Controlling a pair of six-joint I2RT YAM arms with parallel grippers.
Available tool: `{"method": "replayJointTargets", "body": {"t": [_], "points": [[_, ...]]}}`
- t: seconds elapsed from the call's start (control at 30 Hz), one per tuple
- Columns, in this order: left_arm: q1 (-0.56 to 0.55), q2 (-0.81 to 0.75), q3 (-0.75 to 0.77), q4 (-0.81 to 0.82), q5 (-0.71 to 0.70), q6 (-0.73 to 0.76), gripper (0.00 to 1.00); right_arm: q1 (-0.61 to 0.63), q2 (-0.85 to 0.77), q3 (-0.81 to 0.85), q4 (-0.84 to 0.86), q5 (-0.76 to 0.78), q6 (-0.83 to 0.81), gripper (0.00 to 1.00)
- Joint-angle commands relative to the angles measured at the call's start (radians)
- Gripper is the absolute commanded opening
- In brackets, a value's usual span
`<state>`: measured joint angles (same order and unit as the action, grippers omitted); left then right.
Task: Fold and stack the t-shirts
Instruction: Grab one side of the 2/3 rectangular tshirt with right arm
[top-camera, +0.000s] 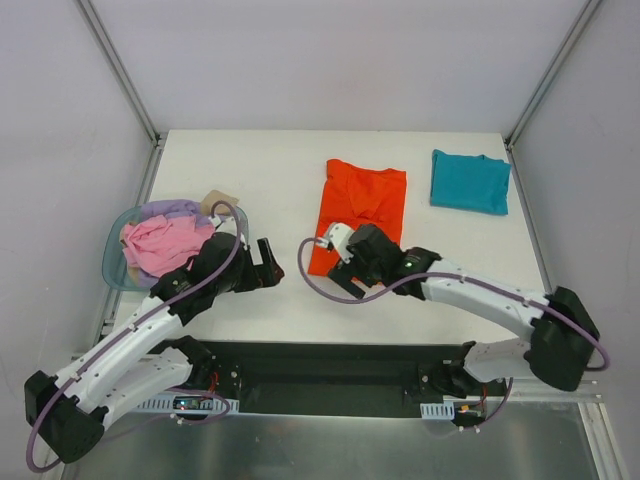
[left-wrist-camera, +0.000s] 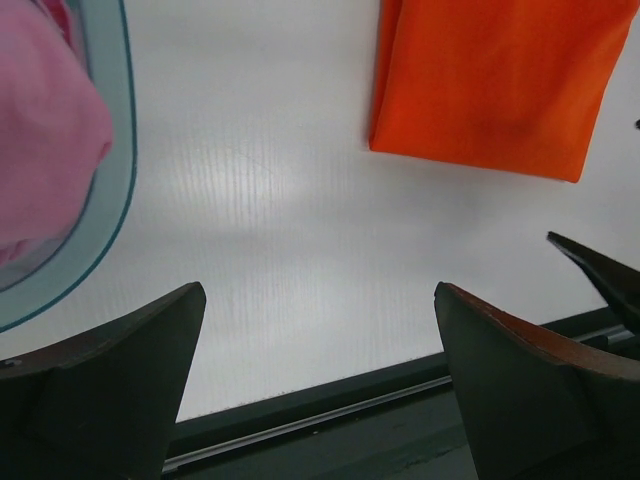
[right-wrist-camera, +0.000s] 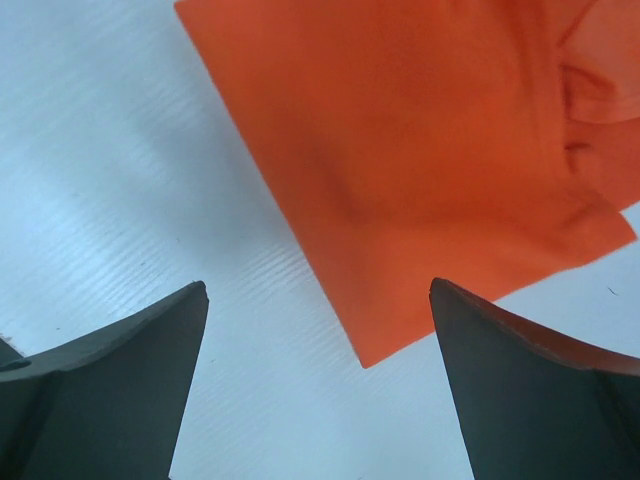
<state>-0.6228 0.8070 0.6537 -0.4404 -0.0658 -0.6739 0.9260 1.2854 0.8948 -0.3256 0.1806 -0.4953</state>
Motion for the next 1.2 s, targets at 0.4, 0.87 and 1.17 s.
{"method": "replayJointTargets", "body": {"t": [0.4, 0.87, 1.17], "points": [[-0.008, -0.092, -0.023, -0.08, -0.091, -0.015, 0.99, 0.045, 0.436, 0.184, -0.104, 0.106, -0.071, 0.76], [-0.008, -0.058, -0.011, -0.08, -0.131, -0.016, 0.99, 0.045, 0.542, 0.222, -0.15, 0.083, -0.034, 0.27], [-0.006, -0.1, 0.004, -0.098, -0.178, -0.023, 0.99, 0.155, 0.413, 0.204, -0.277, -0.073, 0.151, 0.05]]}}
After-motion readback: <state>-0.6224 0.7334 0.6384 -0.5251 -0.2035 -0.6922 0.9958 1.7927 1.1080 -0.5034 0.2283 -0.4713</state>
